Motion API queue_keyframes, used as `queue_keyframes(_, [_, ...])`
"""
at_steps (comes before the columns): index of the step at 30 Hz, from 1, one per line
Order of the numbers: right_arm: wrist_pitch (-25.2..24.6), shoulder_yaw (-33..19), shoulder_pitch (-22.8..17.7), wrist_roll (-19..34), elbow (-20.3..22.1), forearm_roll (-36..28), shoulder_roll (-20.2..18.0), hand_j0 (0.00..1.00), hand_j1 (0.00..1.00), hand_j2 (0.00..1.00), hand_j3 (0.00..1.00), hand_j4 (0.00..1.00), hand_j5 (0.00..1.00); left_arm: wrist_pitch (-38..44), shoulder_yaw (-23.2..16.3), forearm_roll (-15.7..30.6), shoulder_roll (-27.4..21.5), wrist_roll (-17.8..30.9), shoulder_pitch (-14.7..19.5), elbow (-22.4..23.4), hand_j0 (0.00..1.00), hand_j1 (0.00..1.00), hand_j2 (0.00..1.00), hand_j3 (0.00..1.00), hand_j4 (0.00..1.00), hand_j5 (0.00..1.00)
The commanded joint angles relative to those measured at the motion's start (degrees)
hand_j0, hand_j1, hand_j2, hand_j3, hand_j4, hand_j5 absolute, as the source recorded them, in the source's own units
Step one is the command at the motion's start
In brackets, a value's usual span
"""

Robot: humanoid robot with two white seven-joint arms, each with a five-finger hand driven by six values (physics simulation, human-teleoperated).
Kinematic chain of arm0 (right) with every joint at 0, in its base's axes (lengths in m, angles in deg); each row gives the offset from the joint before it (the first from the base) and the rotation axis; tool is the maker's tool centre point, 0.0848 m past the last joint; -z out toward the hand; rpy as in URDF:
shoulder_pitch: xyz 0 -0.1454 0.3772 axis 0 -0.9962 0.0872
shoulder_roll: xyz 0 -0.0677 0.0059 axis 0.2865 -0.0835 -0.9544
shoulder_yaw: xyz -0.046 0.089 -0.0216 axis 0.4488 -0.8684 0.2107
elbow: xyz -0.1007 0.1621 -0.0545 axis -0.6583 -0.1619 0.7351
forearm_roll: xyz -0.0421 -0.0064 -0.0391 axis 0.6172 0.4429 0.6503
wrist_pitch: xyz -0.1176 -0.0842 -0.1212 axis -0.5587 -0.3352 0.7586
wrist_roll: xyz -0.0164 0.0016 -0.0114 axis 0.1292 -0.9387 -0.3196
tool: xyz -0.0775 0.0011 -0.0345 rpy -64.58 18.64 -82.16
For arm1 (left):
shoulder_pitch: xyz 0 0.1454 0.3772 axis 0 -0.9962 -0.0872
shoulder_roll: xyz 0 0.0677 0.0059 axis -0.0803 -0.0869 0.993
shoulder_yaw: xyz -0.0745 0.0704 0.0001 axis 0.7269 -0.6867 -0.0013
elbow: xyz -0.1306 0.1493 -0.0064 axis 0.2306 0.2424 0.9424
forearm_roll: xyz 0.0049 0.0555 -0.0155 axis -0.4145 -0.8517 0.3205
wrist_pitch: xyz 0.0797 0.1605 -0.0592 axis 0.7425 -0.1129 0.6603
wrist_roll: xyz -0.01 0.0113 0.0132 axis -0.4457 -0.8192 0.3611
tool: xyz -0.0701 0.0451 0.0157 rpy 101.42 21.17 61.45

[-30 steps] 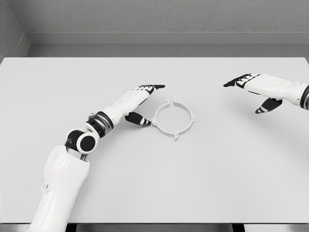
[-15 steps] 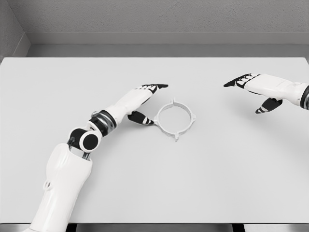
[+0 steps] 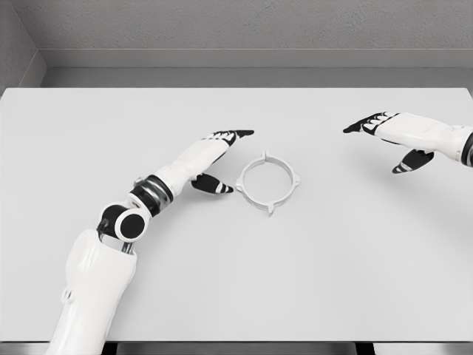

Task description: Assemble PVC drainage pipe clamps

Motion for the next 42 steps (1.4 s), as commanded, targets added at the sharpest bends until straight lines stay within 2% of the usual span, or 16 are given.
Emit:
queue_keyframes(1, [-0.2, 0.0, 0.1, 0.0, 0.3, -0.3, -0.1, 1.0, 1.0, 1.0, 1.0, 1.0, 1.0, -0.1, -0.1, 0.4, 0.0, 0.0, -0.2, -0.4, 1.0, 1.0, 1.0, 1.0, 1.0, 1.0])
queue_keyframes(16, [-0.1, 0.1, 0.1, 0.0, 0.3, -0.3, -0.1, 1.0, 1.0, 1.0, 1.0, 1.0, 1.0, 0.0, -2.3, 0.5, 0.0, 0.0, 0.2, 0.4, 1.0, 1.0, 1.0, 1.0, 1.0, 1.0])
queue_keyframes(28, [-0.1, 0.1, 0.1, 0.0, 0.3, -0.3, -0.1, 1.0, 1.0, 1.0, 1.0, 1.0, 1.0, 0.2, -2.3, 0.4, 0.0, 0.0, 2.6, 4.7, 1.0, 1.0, 1.0, 1.0, 1.0, 1.0])
queue_keyframes(42, [-0.1, 0.3, -0.3, -0.3, 2.3, -0.4, -1.3, 1.0, 1.0, 1.0, 1.0, 1.0, 1.0, 0.4, -2.4, 0.5, 0.0, 0.0, 3.0, 4.2, 1.0, 1.0, 1.0, 1.0, 1.0, 1.0])
